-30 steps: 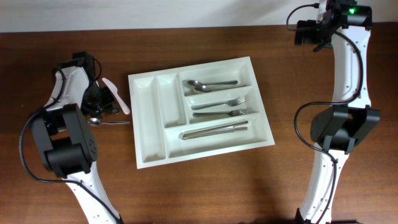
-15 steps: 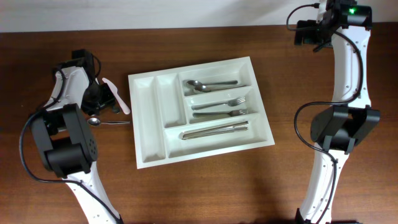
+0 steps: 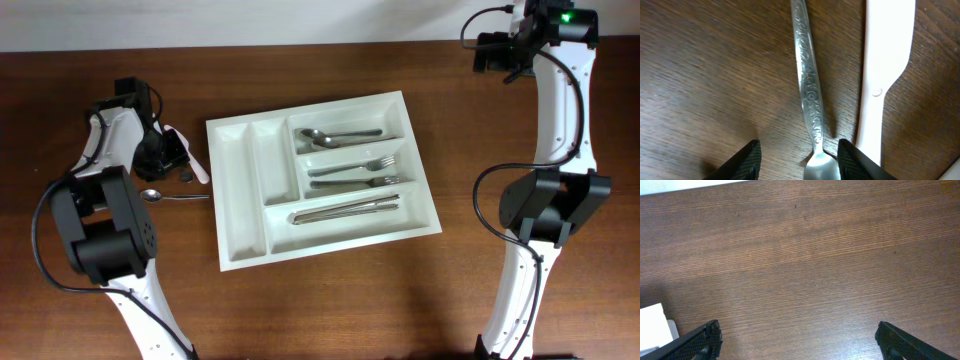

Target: Pack container

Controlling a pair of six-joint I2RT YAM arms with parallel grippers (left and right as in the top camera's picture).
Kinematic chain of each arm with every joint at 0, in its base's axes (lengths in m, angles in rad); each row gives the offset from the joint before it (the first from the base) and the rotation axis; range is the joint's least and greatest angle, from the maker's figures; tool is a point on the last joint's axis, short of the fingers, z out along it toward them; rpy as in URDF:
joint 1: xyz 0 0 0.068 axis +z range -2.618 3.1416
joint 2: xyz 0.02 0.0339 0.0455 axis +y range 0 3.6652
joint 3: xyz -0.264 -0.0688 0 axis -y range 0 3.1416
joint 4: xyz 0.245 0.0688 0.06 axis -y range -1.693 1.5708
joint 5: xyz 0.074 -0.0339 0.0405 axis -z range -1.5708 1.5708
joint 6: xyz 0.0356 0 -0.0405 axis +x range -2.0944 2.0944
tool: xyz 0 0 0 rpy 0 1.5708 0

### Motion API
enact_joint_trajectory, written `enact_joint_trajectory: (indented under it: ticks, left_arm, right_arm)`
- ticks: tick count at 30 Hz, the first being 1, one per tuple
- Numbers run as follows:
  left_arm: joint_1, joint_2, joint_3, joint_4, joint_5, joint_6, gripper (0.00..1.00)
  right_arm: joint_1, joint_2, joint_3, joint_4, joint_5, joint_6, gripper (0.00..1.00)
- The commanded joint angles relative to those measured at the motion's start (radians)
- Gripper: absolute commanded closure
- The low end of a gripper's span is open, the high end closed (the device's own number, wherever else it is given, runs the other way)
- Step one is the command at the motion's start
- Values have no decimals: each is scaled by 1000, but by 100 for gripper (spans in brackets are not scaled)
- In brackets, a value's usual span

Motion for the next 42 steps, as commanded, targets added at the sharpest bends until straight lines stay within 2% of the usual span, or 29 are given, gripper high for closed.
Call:
enact_joint_trajectory:
  ticks: [1,22,24,30,35,38,42]
  left_arm:
    - [-3,20,3,0,45,9,49]
    - [-72,20,-65,-43,40,8,51]
    - [-70,20,-65,-43,40,8,61]
    - [-69,20,-65,-40,5,8,72]
    - [-69,20,-65,-40,-2,8,91]
    - [-69,20,-65,-40,-2,8,98]
    - [-69,20,-65,-39,-14,8,98]
  right_arm:
    - [2,-6,14,2,16,8,1]
    - [2,-6,14,2,16,8,1]
    - [2,-6,14,2,16,8,1]
    - [2,-6,14,2,16,8,1]
    - [2,-6,14,2,16,8,1]
    - [2,-6,14,2,16,8,1]
    - [2,-6,14,2,16,8,1]
